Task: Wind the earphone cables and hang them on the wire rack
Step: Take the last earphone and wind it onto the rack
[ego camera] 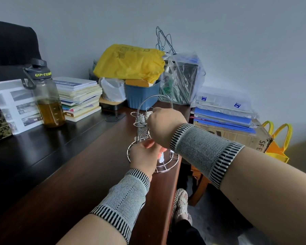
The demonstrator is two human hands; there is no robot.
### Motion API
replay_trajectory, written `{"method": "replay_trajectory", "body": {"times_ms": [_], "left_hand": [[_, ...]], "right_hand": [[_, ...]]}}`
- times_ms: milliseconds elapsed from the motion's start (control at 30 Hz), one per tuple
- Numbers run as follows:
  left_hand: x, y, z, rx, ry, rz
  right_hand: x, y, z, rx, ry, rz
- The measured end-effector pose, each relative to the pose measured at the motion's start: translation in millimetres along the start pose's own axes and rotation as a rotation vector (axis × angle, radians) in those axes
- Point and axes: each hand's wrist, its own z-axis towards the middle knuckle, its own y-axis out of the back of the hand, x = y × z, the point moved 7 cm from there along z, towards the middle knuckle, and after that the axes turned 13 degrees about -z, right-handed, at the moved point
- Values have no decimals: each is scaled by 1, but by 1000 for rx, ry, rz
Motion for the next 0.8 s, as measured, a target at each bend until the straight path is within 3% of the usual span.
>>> {"method": "replay_trajectory", "body": {"times_ms": [267, 400, 500, 633, 800], "left_hand": [[-8, 10, 9, -54, -96, 381], [-3, 0, 5, 19, -3, 82], [-1, -8, 0, 51, 31, -59], [1, 0, 2, 46, -28, 48], [2, 0, -1, 51, 33, -31]], "right_hand": [[19, 4, -39, -174, 53, -13], [18, -6, -58, -380, 36, -27], [2, -32, -68, -525, -37, 185], [-22, -56, -81, -582, -160, 502], [-48, -93, -83, -302, -463, 993]]}}
